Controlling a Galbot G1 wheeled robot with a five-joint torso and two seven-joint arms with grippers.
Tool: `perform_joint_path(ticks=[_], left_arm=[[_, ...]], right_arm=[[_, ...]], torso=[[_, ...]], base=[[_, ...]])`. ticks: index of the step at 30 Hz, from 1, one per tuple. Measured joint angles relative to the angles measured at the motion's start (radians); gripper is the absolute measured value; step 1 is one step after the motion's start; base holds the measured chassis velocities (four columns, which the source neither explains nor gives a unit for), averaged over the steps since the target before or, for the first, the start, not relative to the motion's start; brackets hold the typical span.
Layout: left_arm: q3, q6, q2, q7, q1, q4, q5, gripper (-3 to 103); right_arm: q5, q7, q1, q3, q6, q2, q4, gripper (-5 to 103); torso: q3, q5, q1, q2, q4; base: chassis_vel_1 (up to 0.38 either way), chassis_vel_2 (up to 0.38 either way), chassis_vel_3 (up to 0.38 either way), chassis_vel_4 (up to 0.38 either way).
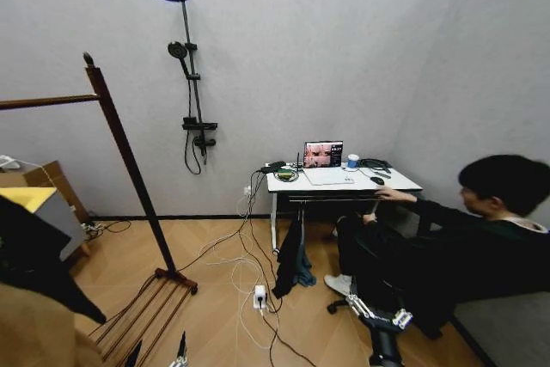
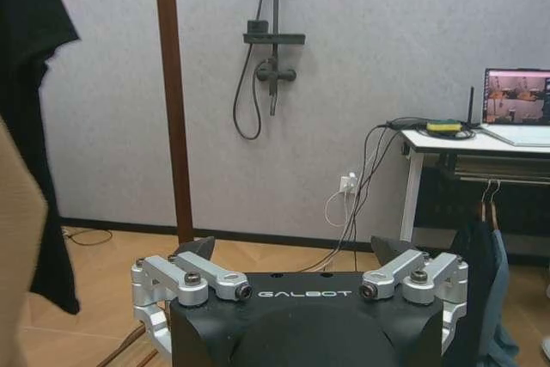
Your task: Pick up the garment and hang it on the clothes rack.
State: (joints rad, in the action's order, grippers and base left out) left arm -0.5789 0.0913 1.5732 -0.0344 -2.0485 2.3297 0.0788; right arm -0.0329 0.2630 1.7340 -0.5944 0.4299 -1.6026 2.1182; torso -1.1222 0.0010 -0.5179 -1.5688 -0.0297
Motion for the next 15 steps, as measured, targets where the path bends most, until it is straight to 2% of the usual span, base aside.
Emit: perform_joint_path(ticks=[2,4,5,7,8,11,15], left_arm=[[-0.001,0.000,0.000,0.000,0.000,0.000,0.000,100],[-0.001,0.000,0.000,-0.001,0.000,0.000,0.000,100],[0.000,0.000,0.000,0.000,0.000,0.000,0.000,100],[0.000,0.000,0.000,0.000,0.000,0.000,0.000,100],[0.000,0.000,0.000,0.000,0.000,0.000,0.000,100],[0.000,0.000,0.000,0.000,0.000,0.000,0.000,100],[0.000,0.000,0.000,0.000,0.000,0.000,0.000,100]], right_arm=[[0.001,0.001,0.001,0.001,0.007,-0.001,-0.003,100],[0.001,0.002,0.001,0.000,0.009,-0.002,-0.005,100],[0.002,0.003,0.003,-0.001,0.011,-0.002,-0.006,100],[0.002,0.003,0.003,0.000,0.012,-0.003,-0.006,100],[0.003,0.003,0.002,0.000,0.014,-0.004,-0.008,100],[0.003,0.003,0.000,0.000,0.017,-0.005,-0.011,100],[0.003,0.004,-0.001,0.003,0.029,-0.005,-0.014,100]], torso=[[0.000,-0.0017,0.000,0.000,0.0006],[0.000,-0.0018,0.000,0.000,0.0002],[0.000,-0.0001,0.000,0.000,-0.0007],[0.000,-0.0002,0.000,0.000,-0.0002],[0.000,-0.0018,-0.001,0.000,-0.0001],[-0.001,-0.0004,-0.002,0.001,0.0004],[-0.001,-0.0010,-0.002,0.001,0.0002]], base=[[0.335,-0.138,-0.347,0.114],[0.321,0.001,-0.347,0.068],[0.268,0.030,-0.298,-0.061],[0.203,0.030,-0.298,-0.094],[0.215,0.118,-0.229,-0.094],[0.232,0.147,-0.187,-0.163],[0.309,0.245,-0.259,-0.249]])
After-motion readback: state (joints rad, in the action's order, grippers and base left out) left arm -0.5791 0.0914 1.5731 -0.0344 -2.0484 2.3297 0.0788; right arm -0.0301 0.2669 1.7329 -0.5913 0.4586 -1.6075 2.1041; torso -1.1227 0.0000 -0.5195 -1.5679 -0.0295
